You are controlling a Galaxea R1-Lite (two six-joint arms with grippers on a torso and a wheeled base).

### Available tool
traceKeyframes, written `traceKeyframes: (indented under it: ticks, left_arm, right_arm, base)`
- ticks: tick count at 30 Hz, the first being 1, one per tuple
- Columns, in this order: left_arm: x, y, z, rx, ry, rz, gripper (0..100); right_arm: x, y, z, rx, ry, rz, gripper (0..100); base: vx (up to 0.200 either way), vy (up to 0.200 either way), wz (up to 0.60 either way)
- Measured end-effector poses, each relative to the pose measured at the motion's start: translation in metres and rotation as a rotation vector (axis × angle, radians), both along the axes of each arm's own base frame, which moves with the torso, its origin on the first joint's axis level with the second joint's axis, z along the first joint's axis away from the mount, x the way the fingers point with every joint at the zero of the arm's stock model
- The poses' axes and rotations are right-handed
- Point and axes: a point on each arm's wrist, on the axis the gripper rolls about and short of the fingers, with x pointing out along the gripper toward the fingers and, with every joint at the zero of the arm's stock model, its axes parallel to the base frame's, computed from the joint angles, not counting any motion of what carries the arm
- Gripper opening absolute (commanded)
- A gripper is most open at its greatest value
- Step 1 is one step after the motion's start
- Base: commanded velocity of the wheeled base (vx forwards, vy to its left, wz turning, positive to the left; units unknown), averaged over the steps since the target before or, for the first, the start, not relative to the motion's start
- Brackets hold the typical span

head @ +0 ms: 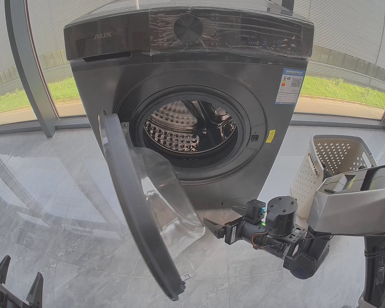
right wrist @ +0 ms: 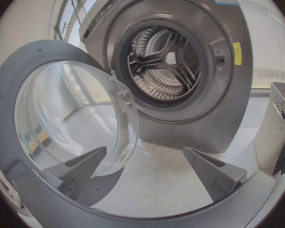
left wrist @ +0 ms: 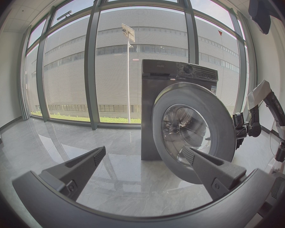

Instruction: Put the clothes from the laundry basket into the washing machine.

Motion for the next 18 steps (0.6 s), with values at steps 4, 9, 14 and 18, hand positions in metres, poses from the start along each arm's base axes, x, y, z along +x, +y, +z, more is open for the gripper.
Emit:
traceKeyframes:
  ticks: [4, 9, 14, 18]
  left_arm:
    - [0.000, 0.000, 0.000, 0.000, 0.000, -0.001, 100]
    - [0.000, 0.000, 0.000, 0.000, 0.000, -0.001, 100]
    - [0.000, 0.000, 0.000, 0.001, 0.000, -0.001, 100]
    - [0.000, 0.000, 0.000, 0.001, 0.000, -0.001, 100]
  right_arm:
    - [-0.001, 0.001, 0.004, 0.011, -0.003, 0.006, 100]
    - [0.005, 0.002, 0.008, 0.020, -0.016, -0.008, 100]
    - [0.017, 0.010, 0.008, 0.007, 0.000, -0.015, 100]
    - [0.029, 0.022, 0.009, 0.003, 0.005, -0.012, 100]
  base:
    - [0.000, 0.000, 0.00]
    - [-0.080, 0.000, 0.00]
    - [-0.040, 0.000, 0.00]
    - [0.000, 0.000, 0.00]
